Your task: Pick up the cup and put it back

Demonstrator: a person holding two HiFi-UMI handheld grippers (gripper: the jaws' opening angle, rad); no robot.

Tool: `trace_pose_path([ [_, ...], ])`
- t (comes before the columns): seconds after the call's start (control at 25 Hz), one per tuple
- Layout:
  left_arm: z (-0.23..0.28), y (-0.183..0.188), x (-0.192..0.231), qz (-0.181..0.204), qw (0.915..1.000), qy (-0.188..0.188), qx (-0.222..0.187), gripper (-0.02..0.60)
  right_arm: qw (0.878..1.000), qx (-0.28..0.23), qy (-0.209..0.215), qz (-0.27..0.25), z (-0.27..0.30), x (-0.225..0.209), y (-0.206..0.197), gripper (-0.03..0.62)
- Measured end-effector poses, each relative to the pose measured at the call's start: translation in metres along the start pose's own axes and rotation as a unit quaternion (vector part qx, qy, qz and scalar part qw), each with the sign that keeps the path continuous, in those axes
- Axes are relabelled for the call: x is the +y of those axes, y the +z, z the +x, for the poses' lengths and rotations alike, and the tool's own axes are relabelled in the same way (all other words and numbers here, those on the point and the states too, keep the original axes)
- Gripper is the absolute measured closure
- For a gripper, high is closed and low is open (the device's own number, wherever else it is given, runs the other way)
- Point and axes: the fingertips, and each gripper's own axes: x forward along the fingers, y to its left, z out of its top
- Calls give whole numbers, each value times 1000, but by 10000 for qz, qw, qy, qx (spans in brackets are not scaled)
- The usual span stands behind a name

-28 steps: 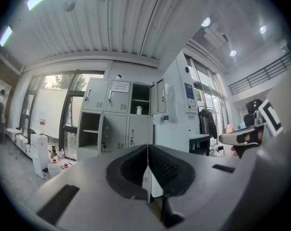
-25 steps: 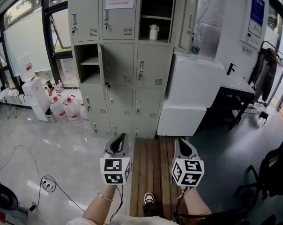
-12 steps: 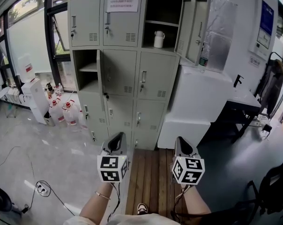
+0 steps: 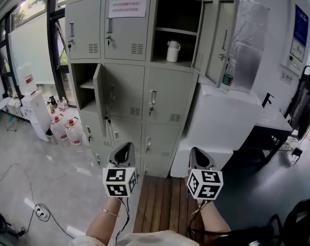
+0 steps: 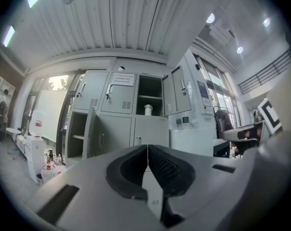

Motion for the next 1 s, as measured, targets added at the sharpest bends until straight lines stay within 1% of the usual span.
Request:
trace_pose_path([
  [0.16, 31, -5, 2, 63, 9999, 104, 83, 571, 9999, -25, 102, 94, 38, -15, 2, 602],
  [0.28, 52, -9, 7, 106, 9996, 178, 166, 571, 9996, -35, 135, 257, 64, -25, 1, 602],
  [0.52, 94, -11, 17, 188, 9995, 186, 176, 571, 9988, 17, 156, 455, 107, -34, -10, 602],
  [0.72, 140, -19, 32, 134, 9997, 147, 157, 571, 9991, 56, 117, 396, 148, -42, -13, 602],
  [1.0, 219, -9, 57, 103, 9999, 23, 47, 571, 9998, -28, 78, 194, 223, -45, 13, 602],
])
